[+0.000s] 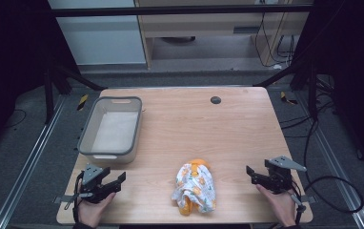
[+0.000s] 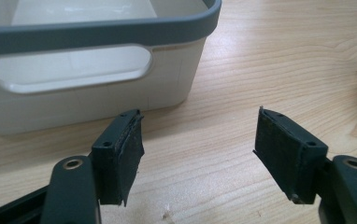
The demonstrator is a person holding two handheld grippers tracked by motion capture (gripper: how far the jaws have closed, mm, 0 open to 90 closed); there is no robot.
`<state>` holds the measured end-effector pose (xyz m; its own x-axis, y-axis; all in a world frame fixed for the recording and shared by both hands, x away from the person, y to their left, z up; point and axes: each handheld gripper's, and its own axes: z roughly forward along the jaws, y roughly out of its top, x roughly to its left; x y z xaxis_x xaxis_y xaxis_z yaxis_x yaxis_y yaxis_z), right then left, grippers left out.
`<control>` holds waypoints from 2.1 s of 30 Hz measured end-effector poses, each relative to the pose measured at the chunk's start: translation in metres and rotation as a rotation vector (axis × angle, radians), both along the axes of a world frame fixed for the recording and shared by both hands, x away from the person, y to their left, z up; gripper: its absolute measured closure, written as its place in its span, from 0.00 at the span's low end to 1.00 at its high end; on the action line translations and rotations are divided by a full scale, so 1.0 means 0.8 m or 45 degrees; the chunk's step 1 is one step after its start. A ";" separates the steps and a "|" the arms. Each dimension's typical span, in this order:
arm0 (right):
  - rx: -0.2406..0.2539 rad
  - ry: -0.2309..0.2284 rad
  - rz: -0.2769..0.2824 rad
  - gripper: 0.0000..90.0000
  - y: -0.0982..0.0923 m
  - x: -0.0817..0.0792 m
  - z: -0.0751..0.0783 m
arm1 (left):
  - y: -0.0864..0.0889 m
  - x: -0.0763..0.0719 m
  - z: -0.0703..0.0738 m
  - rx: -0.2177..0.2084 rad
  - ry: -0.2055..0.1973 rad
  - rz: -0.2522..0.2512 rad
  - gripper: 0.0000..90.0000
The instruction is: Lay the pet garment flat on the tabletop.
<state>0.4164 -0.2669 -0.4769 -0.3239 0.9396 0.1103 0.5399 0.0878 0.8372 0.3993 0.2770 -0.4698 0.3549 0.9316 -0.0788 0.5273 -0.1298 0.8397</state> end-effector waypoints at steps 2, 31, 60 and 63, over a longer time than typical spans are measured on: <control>0.017 -0.020 0.017 0.27 -0.001 -0.006 0.002 | -0.001 -0.001 0.000 -0.018 0.002 0.004 0.36; 0.057 -0.137 0.205 0.32 0.038 -0.006 0.060 | -0.037 0.002 0.053 -0.072 -0.091 -0.178 0.37; 0.017 -0.069 0.381 0.40 0.081 0.014 0.059 | -0.134 0.045 0.059 0.032 -0.013 -0.374 0.40; 0.024 -0.057 0.394 0.43 0.082 0.013 0.054 | -0.140 0.046 0.050 0.048 0.016 -0.390 0.41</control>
<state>0.4270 -0.2009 -0.4335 -0.5990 0.7937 0.1060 0.4528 0.2266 0.8623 0.4362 0.1649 -0.4297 0.6190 0.7837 -0.0521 0.4690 -0.3156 0.8249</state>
